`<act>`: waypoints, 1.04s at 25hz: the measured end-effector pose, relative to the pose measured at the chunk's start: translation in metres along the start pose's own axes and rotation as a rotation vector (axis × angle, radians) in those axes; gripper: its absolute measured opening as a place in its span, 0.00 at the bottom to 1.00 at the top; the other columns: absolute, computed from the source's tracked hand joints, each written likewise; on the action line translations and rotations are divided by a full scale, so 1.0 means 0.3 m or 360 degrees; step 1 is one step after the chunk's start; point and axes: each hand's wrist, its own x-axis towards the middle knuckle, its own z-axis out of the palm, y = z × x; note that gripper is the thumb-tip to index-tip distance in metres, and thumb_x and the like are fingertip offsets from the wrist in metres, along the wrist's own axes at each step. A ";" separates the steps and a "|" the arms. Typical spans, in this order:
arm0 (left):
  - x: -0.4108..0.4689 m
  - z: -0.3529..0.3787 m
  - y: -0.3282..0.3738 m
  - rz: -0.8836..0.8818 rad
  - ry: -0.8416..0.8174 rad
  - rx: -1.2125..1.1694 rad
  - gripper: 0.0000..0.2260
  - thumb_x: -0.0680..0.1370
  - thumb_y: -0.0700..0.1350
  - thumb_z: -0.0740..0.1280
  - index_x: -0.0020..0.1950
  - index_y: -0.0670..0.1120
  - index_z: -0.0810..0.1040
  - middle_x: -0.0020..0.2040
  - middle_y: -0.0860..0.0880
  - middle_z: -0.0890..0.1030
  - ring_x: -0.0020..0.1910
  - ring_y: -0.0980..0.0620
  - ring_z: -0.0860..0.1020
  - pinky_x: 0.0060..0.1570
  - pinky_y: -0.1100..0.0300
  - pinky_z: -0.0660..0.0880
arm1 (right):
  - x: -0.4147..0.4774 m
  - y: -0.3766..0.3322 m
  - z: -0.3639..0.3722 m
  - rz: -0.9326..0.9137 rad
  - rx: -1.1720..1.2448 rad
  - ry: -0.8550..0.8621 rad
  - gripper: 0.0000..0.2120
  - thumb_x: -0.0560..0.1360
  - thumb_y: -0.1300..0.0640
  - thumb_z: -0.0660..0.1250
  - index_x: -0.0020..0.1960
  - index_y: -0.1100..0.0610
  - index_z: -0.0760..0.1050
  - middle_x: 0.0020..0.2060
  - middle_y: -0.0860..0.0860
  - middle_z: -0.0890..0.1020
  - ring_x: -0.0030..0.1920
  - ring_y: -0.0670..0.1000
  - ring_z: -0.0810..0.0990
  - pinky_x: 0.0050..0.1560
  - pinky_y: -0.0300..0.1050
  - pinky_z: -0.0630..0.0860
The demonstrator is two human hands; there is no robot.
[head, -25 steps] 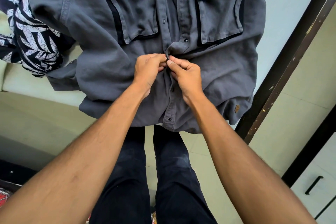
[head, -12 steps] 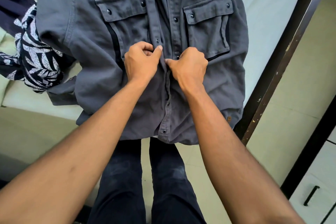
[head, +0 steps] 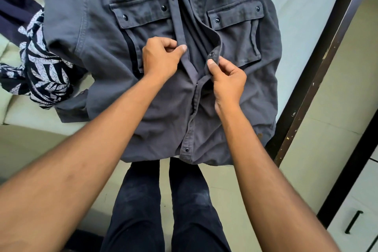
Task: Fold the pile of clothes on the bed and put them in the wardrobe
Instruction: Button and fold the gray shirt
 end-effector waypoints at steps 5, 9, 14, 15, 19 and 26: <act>-0.034 0.004 -0.002 0.0032 -0.0043 -0.0138 0.07 0.76 0.49 0.73 0.46 0.47 0.88 0.37 0.55 0.85 0.38 0.58 0.82 0.46 0.59 0.81 | -0.006 -0.006 0.118 -0.0159 -0.0098 0.0064 0.13 0.75 0.60 0.76 0.58 0.63 0.84 0.48 0.49 0.87 0.54 0.46 0.85 0.63 0.47 0.80; -0.017 0.010 -0.001 -0.0092 -0.0118 -0.0331 0.07 0.77 0.46 0.71 0.40 0.49 0.86 0.34 0.53 0.84 0.35 0.58 0.81 0.47 0.54 0.82 | -0.004 0.012 0.124 -0.0422 -0.0415 -0.0014 0.10 0.75 0.61 0.75 0.56 0.61 0.85 0.47 0.48 0.87 0.52 0.43 0.85 0.59 0.41 0.79; -0.021 0.032 -0.005 -0.0133 -0.0128 -0.0393 0.05 0.77 0.44 0.72 0.50 0.47 0.87 0.44 0.51 0.86 0.45 0.55 0.84 0.53 0.54 0.82 | 0.014 0.041 0.113 -0.0462 -0.0404 -0.0092 0.10 0.76 0.63 0.74 0.56 0.61 0.85 0.46 0.47 0.86 0.51 0.42 0.84 0.58 0.39 0.79; -0.018 0.037 -0.009 -0.0138 -0.0126 -0.0383 0.06 0.77 0.44 0.72 0.52 0.46 0.86 0.46 0.50 0.87 0.46 0.55 0.84 0.54 0.54 0.81 | 0.017 0.043 0.119 -0.0430 -0.0356 -0.0072 0.10 0.76 0.63 0.74 0.56 0.62 0.85 0.46 0.47 0.86 0.51 0.41 0.84 0.58 0.38 0.79; -0.009 0.041 -0.008 -0.0129 -0.0117 -0.0367 0.06 0.76 0.44 0.73 0.51 0.46 0.87 0.45 0.50 0.87 0.47 0.56 0.84 0.54 0.55 0.81 | 0.026 0.050 0.139 -0.0310 -0.0226 -0.0034 0.11 0.76 0.64 0.74 0.58 0.63 0.84 0.46 0.44 0.85 0.49 0.37 0.83 0.54 0.33 0.77; -0.002 0.043 -0.010 -0.0178 -0.0134 -0.0341 0.07 0.76 0.44 0.73 0.52 0.46 0.87 0.47 0.52 0.86 0.49 0.58 0.83 0.56 0.59 0.80 | 0.043 0.046 0.123 -0.0350 -0.0398 -0.0217 0.09 0.75 0.62 0.75 0.56 0.58 0.86 0.46 0.43 0.86 0.53 0.43 0.85 0.59 0.40 0.79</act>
